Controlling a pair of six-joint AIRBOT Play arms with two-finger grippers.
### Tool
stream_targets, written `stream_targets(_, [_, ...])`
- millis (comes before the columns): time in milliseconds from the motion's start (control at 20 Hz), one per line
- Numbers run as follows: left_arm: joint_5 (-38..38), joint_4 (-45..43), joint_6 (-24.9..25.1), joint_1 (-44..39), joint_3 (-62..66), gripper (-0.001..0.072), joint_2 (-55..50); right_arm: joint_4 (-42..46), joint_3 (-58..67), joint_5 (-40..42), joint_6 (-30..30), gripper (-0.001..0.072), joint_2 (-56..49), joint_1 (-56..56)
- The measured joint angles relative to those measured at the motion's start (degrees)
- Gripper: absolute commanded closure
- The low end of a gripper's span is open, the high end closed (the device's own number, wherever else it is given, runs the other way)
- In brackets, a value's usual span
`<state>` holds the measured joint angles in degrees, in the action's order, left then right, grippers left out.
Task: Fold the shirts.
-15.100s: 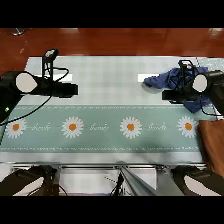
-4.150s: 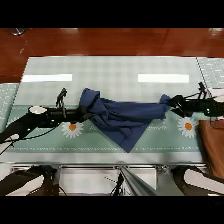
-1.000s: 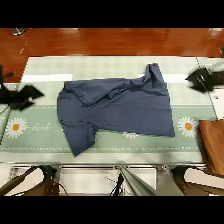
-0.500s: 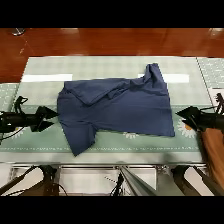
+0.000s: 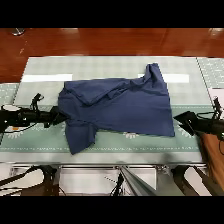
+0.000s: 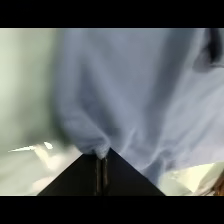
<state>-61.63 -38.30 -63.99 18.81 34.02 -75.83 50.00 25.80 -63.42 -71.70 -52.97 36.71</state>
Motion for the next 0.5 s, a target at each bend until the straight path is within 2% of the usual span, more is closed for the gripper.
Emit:
stream_targets(100, [-0.9, 0.0, 0.7, -0.4, 1.6, 0.0686, -0.3, 6.5, -0.5, -0.4, -4.5, 0.0089, 0.0, 0.4])
stream_targets(200, [-1.7, 0.3, 1.2, -0.7, 2.8, 0.0686, -0.5, 9.0, -1.9, -2.3, -6.5, 0.009, 0.0, 0.6])
stream_targets(500, [-2.4, 0.7, 1.7, -0.9, 4.0, 0.0686, -0.6, 7.3, -4.3, -4.1, -7.0, 0.009, -0.1, 0.8])
